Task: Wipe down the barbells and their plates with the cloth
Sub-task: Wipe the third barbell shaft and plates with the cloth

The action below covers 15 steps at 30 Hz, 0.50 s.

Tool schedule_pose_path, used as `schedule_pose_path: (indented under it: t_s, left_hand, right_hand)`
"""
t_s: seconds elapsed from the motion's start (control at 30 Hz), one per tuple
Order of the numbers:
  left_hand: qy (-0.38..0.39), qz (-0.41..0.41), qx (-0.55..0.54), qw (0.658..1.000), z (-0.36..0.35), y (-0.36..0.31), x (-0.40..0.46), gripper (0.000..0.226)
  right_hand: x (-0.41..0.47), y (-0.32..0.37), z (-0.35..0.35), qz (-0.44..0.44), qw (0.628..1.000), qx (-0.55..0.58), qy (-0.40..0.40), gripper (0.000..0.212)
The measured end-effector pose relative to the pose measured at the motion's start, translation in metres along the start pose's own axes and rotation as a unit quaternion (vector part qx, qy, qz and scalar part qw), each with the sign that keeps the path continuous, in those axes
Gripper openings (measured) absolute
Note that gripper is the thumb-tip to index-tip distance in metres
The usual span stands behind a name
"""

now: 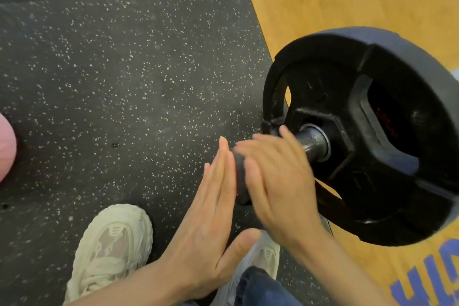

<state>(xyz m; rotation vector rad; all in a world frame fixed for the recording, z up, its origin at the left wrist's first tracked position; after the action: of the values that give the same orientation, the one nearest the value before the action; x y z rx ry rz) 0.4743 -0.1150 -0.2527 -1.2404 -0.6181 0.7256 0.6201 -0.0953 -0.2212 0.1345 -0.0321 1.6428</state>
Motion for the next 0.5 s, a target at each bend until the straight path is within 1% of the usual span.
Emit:
schedule_pose_path:
  t_s: [0.03, 0.07, 0.1, 0.13, 0.17, 0.2, 0.23, 0.3, 0.33, 0.37, 0.43, 0.5]
  left_hand:
    - [-0.001, -0.002, -0.003, 1.0, 0.0, 0.0, 0.0, 0.087]
    - [0.002, 0.0, -0.008, 1.0, 0.001, 0.0, 0.0, 0.088]
    - [0.003, 0.002, -0.013, 1.0, 0.002, 0.0, -0.001, 0.088]
    - [-0.001, 0.005, -0.016, 1.0, 0.003, 0.0, -0.001, 0.088]
    - [-0.007, 0.009, -0.018, 1.0, 0.004, 0.0, -0.001, 0.087]
    - [-0.013, 0.012, -0.021, 1.0, 0.005, 0.001, -0.001, 0.087]
    - [-0.019, 0.013, -0.023, 0.999, 0.004, 0.001, 0.0, 0.085]
    - [-0.029, 0.012, -0.031, 0.999, 0.002, 0.002, 0.002, 0.083]
    - [-0.031, 0.013, -0.038, 0.999, 0.002, 0.003, 0.003, 0.083]
    - [-0.031, 0.015, -0.042, 0.999, 0.003, 0.002, 0.003, 0.083]
    - [-0.034, 0.02, -0.046, 0.998, 0.005, 0.002, 0.003, 0.084]
    - [-0.042, 0.025, -0.047, 0.998, 0.006, 0.002, 0.003, 0.084]
  right_hand:
    - [-0.004, -0.002, -0.002, 0.04, 0.999, 0.007, 0.002, 0.037]
    - [-0.001, -0.011, -0.002, 0.057, 0.998, -0.001, 0.006, 0.039]
    - [0.005, -0.024, 0.0, 0.042, 0.999, -0.011, 0.01, 0.04]
    - [0.011, -0.034, 0.001, 0.001, 1.0, -0.016, 0.006, 0.04]
    - [0.016, -0.036, 0.003, -0.037, 0.999, -0.019, -0.005, 0.038]
    - [0.019, -0.03, 0.002, -0.056, 0.998, -0.038, -0.007, 0.037]
    - [0.022, -0.016, 0.0, -0.048, 0.997, -0.063, -0.002, 0.038]
    - [0.022, 0.006, -0.008, 0.027, 0.996, -0.081, 0.021, 0.041]
    - [0.024, 0.005, -0.01, 0.052, 0.996, -0.075, 0.024, 0.042]
    - [0.027, -0.004, -0.009, 0.054, 0.996, -0.068, 0.026, 0.041]
    - [0.027, -0.03, -0.003, 0.007, 0.998, -0.065, 0.01, 0.037]
    - [0.017, -0.03, 0.001, -0.047, 0.997, -0.052, -0.019, 0.034]
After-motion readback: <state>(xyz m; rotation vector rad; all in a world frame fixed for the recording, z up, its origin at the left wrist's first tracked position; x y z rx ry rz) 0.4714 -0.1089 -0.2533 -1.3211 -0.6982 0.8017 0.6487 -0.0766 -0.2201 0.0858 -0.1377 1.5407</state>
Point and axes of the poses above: each hand's wrist, its own x-axis towards the middle knuckle, its own z-axis out of the back of the hand, y = z × x, the point moved 2 cm from there along x, towards the middle knuckle, and after that the axes turned 14 degrees about -x, right-handed, at the moved point
